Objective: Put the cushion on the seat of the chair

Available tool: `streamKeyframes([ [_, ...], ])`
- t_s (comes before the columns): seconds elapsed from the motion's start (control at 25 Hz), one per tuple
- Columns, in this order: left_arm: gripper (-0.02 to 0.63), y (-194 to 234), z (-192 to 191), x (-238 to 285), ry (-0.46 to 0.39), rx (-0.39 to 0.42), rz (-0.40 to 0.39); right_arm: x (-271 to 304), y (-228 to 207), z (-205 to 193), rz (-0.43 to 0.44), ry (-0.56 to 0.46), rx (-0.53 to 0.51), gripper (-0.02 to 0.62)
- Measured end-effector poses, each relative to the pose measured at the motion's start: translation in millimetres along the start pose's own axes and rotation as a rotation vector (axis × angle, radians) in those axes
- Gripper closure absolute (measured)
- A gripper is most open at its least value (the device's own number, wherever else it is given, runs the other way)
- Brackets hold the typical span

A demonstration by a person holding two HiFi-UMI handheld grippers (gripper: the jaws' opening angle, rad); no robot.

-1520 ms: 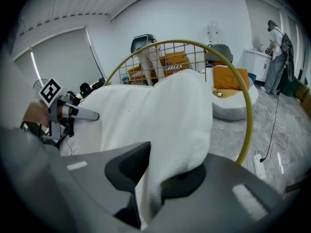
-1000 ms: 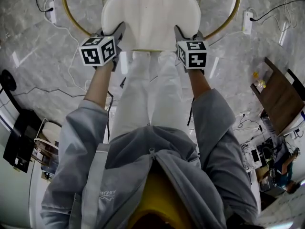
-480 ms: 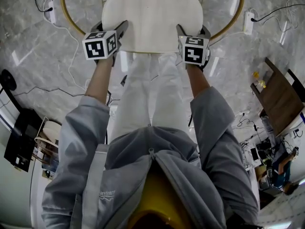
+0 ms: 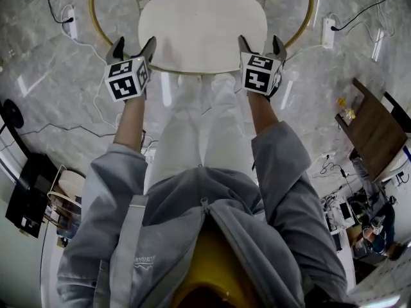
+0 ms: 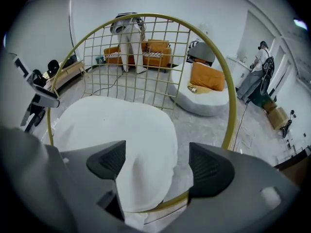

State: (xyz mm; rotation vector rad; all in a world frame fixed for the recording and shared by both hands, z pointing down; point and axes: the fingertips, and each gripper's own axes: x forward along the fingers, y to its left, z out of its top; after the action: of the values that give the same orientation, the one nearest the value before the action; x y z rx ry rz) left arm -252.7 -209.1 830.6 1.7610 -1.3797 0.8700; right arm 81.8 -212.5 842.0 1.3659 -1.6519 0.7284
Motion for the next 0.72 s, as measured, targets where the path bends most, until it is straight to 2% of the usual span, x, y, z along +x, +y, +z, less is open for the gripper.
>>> streamKeyframes([
  [0.08,0.208,-4.4,5.9,-8.0,-0.012,0.009,-0.016,-9.4,2.0,0.7,0.011,-0.002,0.0,0.224],
  [0.12,0.223,-8.3,10.0,-11.8,-0.02,0.013,-0.029,-14.7,3.4,1.9,0.016,-0.006,-0.008,0.27],
  [0.24,0.403,-22.2,23.3,-27.8,-0.054,0.029,-0.07,-34.2,8.8,4.2,0.023,0.005,-0.023,0.418],
  [0.32,0.465,-31.9,30.9,-40.6,-0.072,0.044,-0.09,-48.5,10.8,3.2,0.016,0.027,-0.024,0.525],
  [0.4,0.55,-41.8,39.2,-53.8,-0.09,0.057,-0.111,-63.4,11.4,4.1,0.014,0.036,-0.019,0.596],
  [0.44,0.59,-46.5,44.3,-60.4,-0.101,0.064,-0.122,-71.0,11.8,6.3,0.02,0.033,-0.016,0.597],
  [0.6,0.595,-65.4,64.8,-91.1,-0.144,0.088,-0.18,-107.1,10.3,19.3,0.043,-0.003,0.021,0.596],
  [0.72,0.595,-74.7,73.1,-118.6,-0.157,0.112,-0.21,-136.5,-2.3,25.2,-0.003,-0.044,0.047,0.597],
])
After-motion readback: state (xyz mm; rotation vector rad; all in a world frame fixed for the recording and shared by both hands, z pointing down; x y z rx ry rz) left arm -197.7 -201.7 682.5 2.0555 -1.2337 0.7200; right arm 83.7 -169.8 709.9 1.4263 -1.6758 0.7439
